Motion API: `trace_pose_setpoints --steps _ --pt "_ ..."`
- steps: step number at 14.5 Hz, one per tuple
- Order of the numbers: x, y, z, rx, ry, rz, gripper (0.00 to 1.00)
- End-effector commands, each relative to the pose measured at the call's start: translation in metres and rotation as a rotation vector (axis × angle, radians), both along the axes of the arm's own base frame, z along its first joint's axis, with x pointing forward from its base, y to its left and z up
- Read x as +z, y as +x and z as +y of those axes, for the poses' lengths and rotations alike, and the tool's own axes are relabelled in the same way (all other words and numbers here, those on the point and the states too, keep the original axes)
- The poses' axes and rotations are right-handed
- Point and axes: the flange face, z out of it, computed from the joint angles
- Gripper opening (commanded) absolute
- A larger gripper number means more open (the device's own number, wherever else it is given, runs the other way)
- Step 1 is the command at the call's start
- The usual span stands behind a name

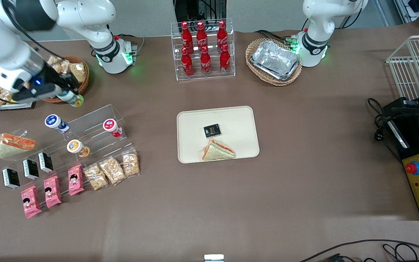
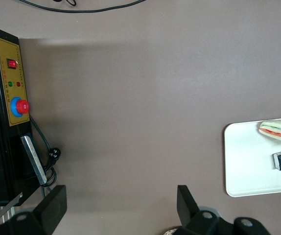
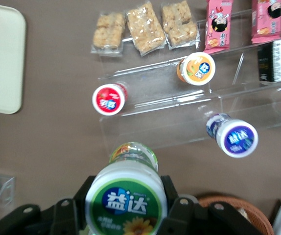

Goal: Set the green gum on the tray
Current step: 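Lift the green-labelled bottle up off the stand with the right gripper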

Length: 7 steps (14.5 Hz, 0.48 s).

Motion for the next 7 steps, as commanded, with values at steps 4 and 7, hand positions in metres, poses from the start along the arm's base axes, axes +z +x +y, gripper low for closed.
trace_pose_setpoints --steps 4,7 --pt "0.112 0.004 0.111 -0.053 -0.053 0.021 0.16" --pt "0.113 -0.01 0.207 -0.186 -0.057 0.02 0.16"
